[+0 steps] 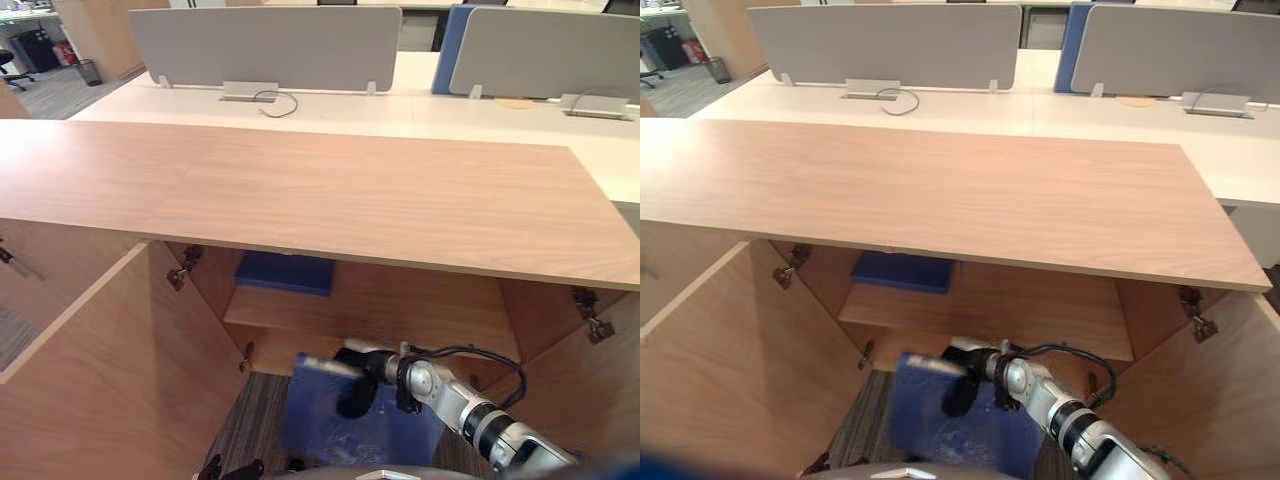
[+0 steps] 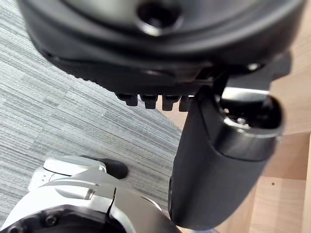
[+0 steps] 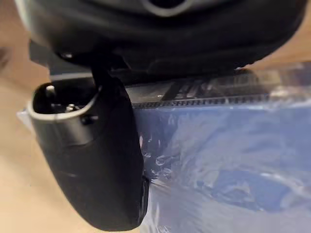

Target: Walk over to the cabinet, pick up the folder, carry it to the office cabinet, place the folder inside the office cabinet, then close the office cabinet door

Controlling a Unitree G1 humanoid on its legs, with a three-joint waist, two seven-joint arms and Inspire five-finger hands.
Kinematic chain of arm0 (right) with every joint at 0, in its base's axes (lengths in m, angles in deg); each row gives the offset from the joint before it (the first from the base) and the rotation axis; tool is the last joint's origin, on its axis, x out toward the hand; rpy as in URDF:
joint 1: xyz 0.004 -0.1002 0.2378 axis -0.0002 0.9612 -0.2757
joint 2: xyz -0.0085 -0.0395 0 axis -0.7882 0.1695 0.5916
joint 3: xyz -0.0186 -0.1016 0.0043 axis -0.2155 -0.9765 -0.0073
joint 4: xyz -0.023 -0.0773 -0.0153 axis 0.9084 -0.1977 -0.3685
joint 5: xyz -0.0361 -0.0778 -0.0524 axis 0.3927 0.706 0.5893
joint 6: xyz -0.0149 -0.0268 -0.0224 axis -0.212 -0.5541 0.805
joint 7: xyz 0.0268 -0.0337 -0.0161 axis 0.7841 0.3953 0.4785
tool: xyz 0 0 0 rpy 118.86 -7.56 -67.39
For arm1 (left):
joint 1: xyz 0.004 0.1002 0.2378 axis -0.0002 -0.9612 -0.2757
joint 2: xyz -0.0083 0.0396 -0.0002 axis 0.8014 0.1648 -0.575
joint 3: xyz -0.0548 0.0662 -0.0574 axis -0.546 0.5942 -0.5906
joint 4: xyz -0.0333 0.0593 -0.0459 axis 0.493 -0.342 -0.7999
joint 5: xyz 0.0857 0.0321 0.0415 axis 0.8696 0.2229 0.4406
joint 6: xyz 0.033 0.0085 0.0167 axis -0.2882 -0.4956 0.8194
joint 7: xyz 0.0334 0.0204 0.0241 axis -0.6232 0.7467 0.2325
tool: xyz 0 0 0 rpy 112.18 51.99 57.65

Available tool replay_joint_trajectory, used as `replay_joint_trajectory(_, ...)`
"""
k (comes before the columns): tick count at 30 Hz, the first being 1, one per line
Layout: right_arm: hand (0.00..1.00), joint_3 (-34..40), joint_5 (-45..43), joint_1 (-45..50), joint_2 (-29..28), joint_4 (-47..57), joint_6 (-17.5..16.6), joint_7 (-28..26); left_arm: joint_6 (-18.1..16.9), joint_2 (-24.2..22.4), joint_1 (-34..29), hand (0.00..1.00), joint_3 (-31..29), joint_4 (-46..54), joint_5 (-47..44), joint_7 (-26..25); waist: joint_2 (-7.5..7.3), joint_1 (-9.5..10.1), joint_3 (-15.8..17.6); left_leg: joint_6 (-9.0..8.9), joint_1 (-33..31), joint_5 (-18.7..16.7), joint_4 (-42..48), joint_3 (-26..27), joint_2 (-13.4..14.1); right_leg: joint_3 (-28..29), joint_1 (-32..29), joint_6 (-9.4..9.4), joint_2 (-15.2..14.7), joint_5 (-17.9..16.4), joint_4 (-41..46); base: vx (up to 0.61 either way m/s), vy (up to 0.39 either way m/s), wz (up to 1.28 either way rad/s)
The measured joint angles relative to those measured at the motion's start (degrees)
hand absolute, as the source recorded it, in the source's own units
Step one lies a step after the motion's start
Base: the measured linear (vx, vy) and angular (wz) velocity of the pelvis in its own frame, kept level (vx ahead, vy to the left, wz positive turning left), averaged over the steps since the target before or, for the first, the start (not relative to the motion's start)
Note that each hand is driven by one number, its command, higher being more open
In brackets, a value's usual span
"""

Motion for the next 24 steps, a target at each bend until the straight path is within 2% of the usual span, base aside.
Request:
replay_joint_trajectory(1,0.00,6.05,-4.23,-0.22,-1.60,-2.27,1.88,2.92,0.07,-0.02,0.05,1.00,0.00,0.02,0.00,-0.45,0.17,-0.01,0.15,0.00,-0.04,0.00,-0.09,-0.02,-0.05,0.01,-0.08,0.03,-0.04,-0.01,-0.02,0.00,0.000,0.00)
replay_joint_trajectory(2,0.00,13.83,-12.54,-1.03,-3.91,-5.24,3.64,6.45,0.19,-0.30,0.22,1.00,-0.01,0.04,0.00,-0.96,0.34,-0.07,0.49,0.00,-0.09,0.00,-0.19,-0.01,-0.07,0.02,-0.17,0.04,-0.02,-0.01,-0.10,0.00,0.000,0.00)
replay_joint_trajectory(3,0.00,16.67,-16.77,-1.50,-4.64,-6.34,3.92,8.42,0.27,-0.35,0.33,1.00,0.00,0.05,0.00,-1.15,0.43,-0.18,0.61,0.01,-0.15,0.01,-0.22,-0.01,-0.06,0.02,-0.24,0.04,0.01,0.00,-0.13,0.00,0.000,0.00)
replay_joint_trajectory(5,0.00,21.15,-35.83,-2.69,-6.04,-8.60,4.44,15.99,1.38,-0.58,0.83,1.00,0.06,0.41,-0.02,-2.40,0.71,-0.36,0.86,0.05,-0.51,0.03,-0.24,-0.07,-0.06,-0.04,-0.45,0.06,0.07,0.03,-0.31,0.00,0.000,0.00)
replay_joint_trajectory(7,0.00,22.11,-45.67,-2.91,-6.00,-8.68,4.32,18.10,1.51,-0.78,0.88,1.00,0.18,1.22,-0.02,-3.08,0.83,-0.45,1.11,0.08,-0.61,0.06,-0.28,-0.22,-0.07,-0.10,-0.47,0.07,0.10,0.03,-0.49,0.00,0.000,0.00)
replay_joint_trajectory(9,0.00,23.14,-61.31,-2.94,-6.16,-8.80,3.28,19.78,1.84,-0.75,1.20,1.00,1.40,2.37,-0.04,-3.74,1.19,-0.58,1.63,0.16,-0.87,0.11,-0.38,-0.84,-0.11,-0.63,-0.29,0.08,0.12,0.04,-0.79,0.02,0.000,0.09)
replay_joint_trajectory(10,0.00,23.95,-64.93,-2.94,-6.38,-8.80,2.96,19.89,1.94,-0.77,1.38,1.00,1.50,2.42,-0.05,-3.86,1.29,-0.58,1.69,0.19,-1.00,0.14,-0.39,-0.98,-0.12,-0.82,-0.28,0.09,0.11,0.05,-0.87,0.01,0.001,0.15)
replay_joint_trajectory(12,0.00,26.41,-76.26,-2.95,-8.26,-8.68,0.40,19.87,2.02,-0.86,1.64,1.00,1.56,2.80,-0.06,-4.46,1.56,-0.57,1.84,0.42,-1.69,0.31,-0.42,-1.83,-0.14,-1.72,-0.26,0.10,0.09,0.05,-1.15,0.00,0.001,0.19)
replay_joint_trajectory(17,0.00,30.49,-92.23,-2.95,-11.45,-5.79,-5.47,18.23,2.03,-1.19,1.63,1.00,1.46,3.62,-0.07,-5.23,2.14,-0.31,2.76,0.41,-2.90,0.78,-0.51,-3.55,-0.38,-3.40,-0.29,0.19,-0.20,0.11,-1.64,-0.02,0.008,0.20)
replay_joint_trajectory(24,0.00,35.43,-98.20,-5.58,-12.36,-1.70,-10.42,17.03,1.56,-1.53,1.86,1.00,0.85,3.19,-0.16,-5.25,3.01,-0.20,4.25,0.33,-5.14,1.21,-0.52,-3.82,-0.48,-3.63,-2.03,0.38,-0.30,0.76,-2.12,-0.01,0.008,0.03)
